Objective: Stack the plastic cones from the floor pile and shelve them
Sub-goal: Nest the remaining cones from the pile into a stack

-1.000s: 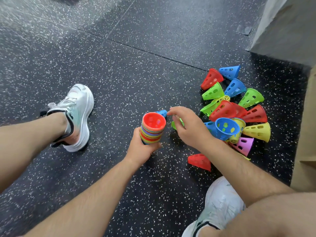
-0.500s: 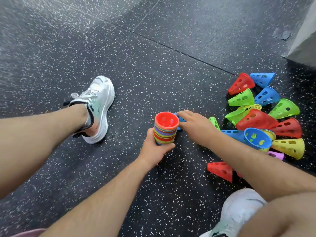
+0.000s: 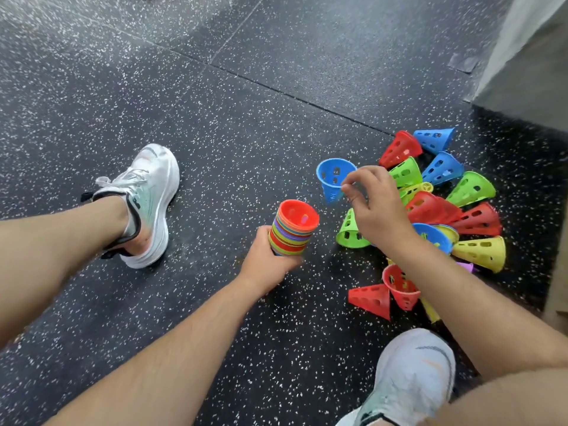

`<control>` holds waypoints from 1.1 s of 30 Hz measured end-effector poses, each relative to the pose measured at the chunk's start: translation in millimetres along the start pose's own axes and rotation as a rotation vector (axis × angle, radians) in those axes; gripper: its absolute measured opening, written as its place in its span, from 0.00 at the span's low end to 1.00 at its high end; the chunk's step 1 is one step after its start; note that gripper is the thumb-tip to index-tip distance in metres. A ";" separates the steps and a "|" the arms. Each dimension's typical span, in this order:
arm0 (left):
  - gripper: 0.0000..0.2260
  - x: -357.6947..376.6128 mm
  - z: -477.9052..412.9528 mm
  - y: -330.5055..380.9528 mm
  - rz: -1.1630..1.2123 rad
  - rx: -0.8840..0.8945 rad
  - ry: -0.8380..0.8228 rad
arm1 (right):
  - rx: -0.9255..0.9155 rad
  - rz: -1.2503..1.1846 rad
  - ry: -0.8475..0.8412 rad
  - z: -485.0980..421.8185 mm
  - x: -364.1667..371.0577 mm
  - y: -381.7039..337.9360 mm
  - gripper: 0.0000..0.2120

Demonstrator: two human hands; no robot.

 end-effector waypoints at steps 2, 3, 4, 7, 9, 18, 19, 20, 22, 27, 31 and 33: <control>0.29 9.6 -5.1 12.9 -0.030 0.021 -0.028 | 0.009 -0.091 0.049 5.3 -18.6 -0.3 0.03; 0.29 14.5 -7.5 19.7 -0.047 0.040 -0.040 | 0.001 -0.110 0.072 8.4 -26.9 -1.1 0.03; 0.28 18.7 -10.4 25.4 -0.072 0.056 -0.049 | -0.008 -0.123 0.084 11.6 -33.5 -2.4 0.03; 0.26 27.8 -17.7 36.6 -0.128 0.083 -0.055 | -0.032 -0.148 0.075 20.8 -41.3 -4.0 0.03; 0.25 33.1 -25.3 37.6 -0.168 0.100 -0.072 | -0.035 -0.177 0.055 26.6 -40.7 -4.7 0.04; 0.25 42.6 -45.3 17.9 -0.228 0.145 -0.103 | 0.139 -0.478 0.079 35.5 -47.5 -3.8 0.02; 0.26 42.3 -41.9 21.4 -0.218 0.143 -0.111 | 0.159 -0.466 0.010 36.3 -39.4 -2.8 0.02; 0.26 42.3 -37.6 25.5 -0.196 0.139 -0.117 | 0.178 -0.429 -0.075 37.9 -28.4 -0.1 0.03; 0.27 41.1 -27.9 33.0 -0.157 0.132 -0.112 | 0.198 -0.313 -0.201 44.0 -9.6 7.4 0.02; 0.31 37.8 -16.1 44.0 -0.055 0.161 -0.102 | 0.287 -0.223 -0.258 52.9 1.4 15.6 0.11; 0.37 34.6 -13.8 49.7 -0.001 0.194 -0.120 | 0.257 -0.235 -0.307 44.9 0.8 8.5 0.19; 0.35 34.7 -13.0 51.9 0.023 0.193 -0.119 | 0.248 -0.223 -0.338 41.4 1.0 8.8 0.20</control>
Point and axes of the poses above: each hand's wrist, its own z-axis away from the middle knuckle, its own x-axis out of the palm, y = z × x, the point moved 8 cm from there along -z, towards the middle knuckle, and after that the axes turned 4 degrees about -y, right-handed, at the moved point
